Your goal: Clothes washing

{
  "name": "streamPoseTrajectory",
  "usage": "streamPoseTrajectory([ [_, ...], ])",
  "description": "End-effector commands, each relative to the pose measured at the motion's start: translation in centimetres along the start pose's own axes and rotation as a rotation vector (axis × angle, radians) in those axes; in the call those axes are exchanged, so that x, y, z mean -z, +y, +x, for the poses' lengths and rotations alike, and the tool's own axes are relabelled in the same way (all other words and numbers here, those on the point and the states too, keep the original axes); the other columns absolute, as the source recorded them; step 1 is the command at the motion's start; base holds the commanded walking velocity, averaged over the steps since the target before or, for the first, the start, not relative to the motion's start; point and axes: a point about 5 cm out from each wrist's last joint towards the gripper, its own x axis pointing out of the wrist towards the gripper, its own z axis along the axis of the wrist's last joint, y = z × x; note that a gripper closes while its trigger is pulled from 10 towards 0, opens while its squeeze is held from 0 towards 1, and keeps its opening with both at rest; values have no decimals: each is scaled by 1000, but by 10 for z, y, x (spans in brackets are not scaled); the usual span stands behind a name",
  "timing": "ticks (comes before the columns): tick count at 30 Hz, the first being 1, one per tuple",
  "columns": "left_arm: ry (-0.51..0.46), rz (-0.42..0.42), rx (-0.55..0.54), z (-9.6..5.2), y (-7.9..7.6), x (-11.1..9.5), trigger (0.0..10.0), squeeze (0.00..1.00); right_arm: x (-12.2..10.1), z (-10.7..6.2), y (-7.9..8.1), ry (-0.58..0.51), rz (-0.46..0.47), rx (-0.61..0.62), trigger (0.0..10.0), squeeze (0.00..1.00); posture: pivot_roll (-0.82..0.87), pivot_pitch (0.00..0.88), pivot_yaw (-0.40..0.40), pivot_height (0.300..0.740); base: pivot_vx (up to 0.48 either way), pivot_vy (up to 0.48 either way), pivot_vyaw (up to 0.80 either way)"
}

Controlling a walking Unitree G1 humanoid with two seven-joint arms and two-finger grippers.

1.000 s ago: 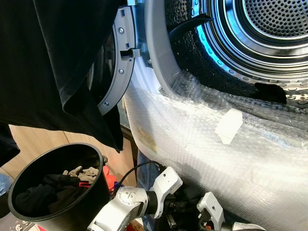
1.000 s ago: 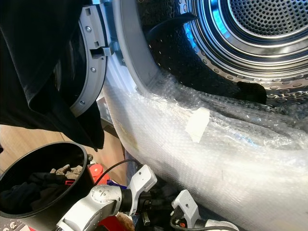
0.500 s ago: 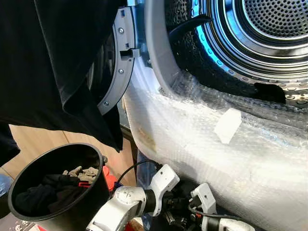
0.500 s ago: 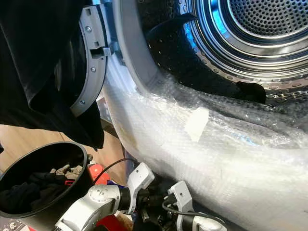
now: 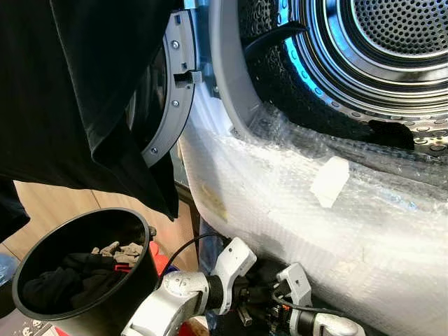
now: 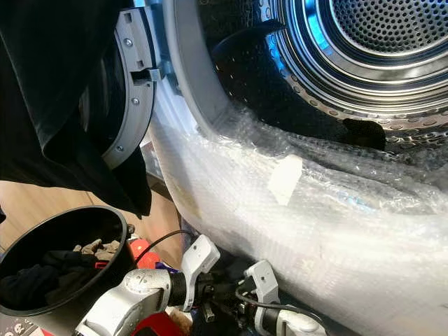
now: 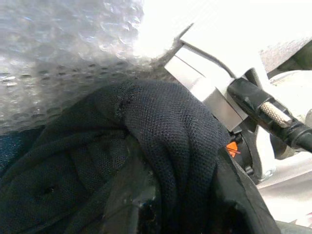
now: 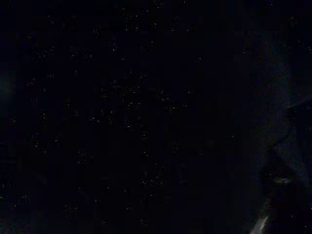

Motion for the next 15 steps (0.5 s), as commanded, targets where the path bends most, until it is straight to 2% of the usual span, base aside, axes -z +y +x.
streamPoseTrajectory([
  [1,-122,55,174,6,-23,-29,0,0,4,0,-3,15,16,23,0,0,49,0,50,740,0,0,0],
  [6,-117,52,174,6,-24,-28,0,0,8,-2,-4,13,8,28,0,0,42,0,57,740,0,0,0],
  [9,-107,44,196,5,-31,-25,0,0,10,-1,-2,11,2,20,0,0,40,0,64,740,0,0,0],
  [15,-98,39,196,2,-34,-22,0,0,12,0,-1,14,-2,7,0,0,45,0,75,740,0,0,0],
])
